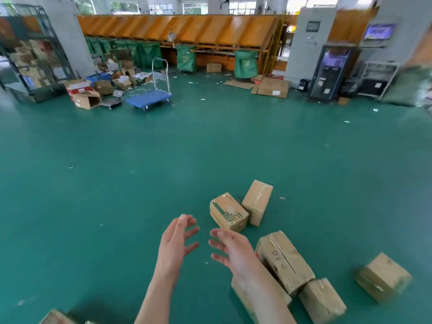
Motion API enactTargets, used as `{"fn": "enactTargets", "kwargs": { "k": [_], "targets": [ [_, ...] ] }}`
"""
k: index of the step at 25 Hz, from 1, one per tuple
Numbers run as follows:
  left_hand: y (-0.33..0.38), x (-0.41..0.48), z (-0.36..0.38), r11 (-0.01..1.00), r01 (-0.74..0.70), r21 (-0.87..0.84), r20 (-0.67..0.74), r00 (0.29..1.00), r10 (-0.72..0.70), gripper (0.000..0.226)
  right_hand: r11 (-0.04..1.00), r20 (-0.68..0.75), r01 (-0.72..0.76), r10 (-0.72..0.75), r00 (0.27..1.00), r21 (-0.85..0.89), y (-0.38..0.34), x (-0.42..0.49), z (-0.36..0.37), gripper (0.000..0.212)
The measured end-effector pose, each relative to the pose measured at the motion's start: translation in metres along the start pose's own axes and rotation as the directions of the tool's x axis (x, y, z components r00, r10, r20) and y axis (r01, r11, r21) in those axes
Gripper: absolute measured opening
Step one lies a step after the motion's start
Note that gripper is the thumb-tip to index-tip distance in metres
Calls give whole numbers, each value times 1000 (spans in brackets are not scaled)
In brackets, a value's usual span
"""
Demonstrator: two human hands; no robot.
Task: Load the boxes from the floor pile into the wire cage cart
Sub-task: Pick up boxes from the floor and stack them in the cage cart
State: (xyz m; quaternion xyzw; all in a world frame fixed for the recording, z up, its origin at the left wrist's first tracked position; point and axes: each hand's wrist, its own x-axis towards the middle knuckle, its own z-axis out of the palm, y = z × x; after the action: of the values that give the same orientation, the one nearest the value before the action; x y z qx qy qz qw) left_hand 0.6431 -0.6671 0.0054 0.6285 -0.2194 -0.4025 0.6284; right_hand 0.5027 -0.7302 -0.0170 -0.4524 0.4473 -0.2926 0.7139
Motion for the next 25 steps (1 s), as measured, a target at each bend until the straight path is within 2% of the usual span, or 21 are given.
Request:
{"fn": "enactTargets", "kwargs": {
  "k": [8,14,18,25],
  "targets": [
    [8,40,23,1000,27,11,146,989,-29,34,1000,-205,17,-14,979,14,-11,19,-20,21],
    [-3,84,25,996,84,42,127,988,-89,33,997,-283,-53,68,957,61,-3,59,-29,18],
    [3,125,15,992,77,102,85,993,-86,32,991,-252,-97,117,961,91,-8,111,-18,18],
    [45,237,21,992,45,114,-39,998,-40,34,989,-77,-86,96,992,122,-56,232,8,18]
  ]
}}
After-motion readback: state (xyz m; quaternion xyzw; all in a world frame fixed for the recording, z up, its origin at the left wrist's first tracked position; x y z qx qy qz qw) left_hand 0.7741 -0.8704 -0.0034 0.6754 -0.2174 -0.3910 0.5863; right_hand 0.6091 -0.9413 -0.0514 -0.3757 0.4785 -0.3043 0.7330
